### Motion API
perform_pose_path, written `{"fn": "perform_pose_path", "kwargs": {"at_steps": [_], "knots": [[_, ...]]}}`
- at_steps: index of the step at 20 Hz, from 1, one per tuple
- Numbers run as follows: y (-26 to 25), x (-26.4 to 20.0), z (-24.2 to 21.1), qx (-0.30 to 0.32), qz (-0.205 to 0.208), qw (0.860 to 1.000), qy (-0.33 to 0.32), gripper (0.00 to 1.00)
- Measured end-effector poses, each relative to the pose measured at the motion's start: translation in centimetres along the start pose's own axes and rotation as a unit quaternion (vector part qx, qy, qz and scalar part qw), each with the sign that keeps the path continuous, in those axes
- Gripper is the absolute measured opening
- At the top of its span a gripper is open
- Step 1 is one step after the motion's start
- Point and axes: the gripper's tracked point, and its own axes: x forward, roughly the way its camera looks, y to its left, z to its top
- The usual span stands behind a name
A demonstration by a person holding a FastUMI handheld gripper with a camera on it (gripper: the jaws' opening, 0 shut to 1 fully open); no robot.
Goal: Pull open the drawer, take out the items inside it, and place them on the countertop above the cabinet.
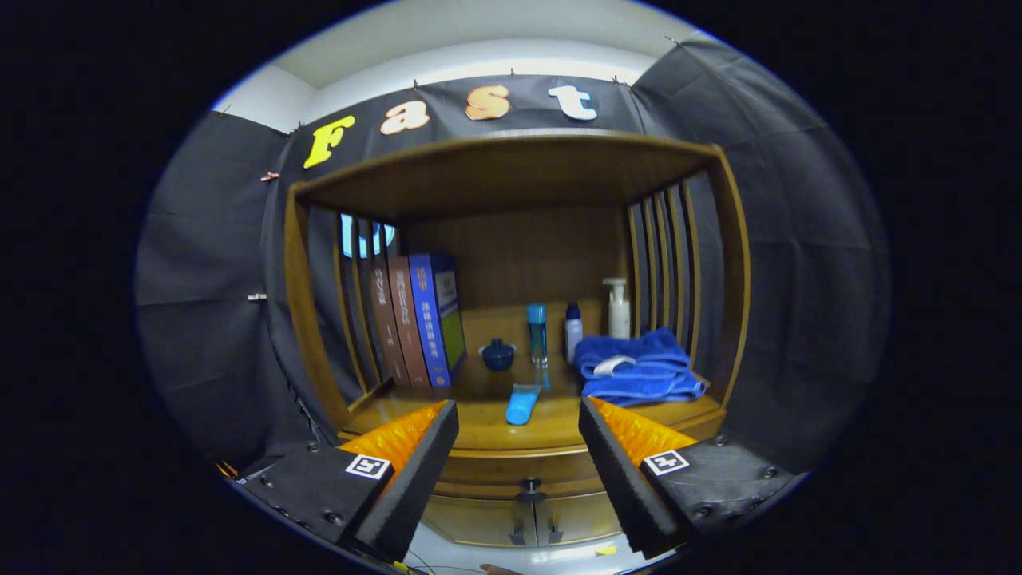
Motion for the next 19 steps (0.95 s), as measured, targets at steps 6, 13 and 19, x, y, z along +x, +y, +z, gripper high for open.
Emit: {"fn": "perform_pose_path", "kwargs": {"at_steps": [6, 13, 19], "knots": [[1.1, -6.0, 5.4, -0.014, 0.006, 0.999, -0.031, 0.99], [2.6, -9.5, 6.5, -0.013, 0.033, 0.999, -0.03, 0.99], [2.6, -9.8, 7.0, -0.007, 0.028, 0.999, -0.038, 0.99]]}}
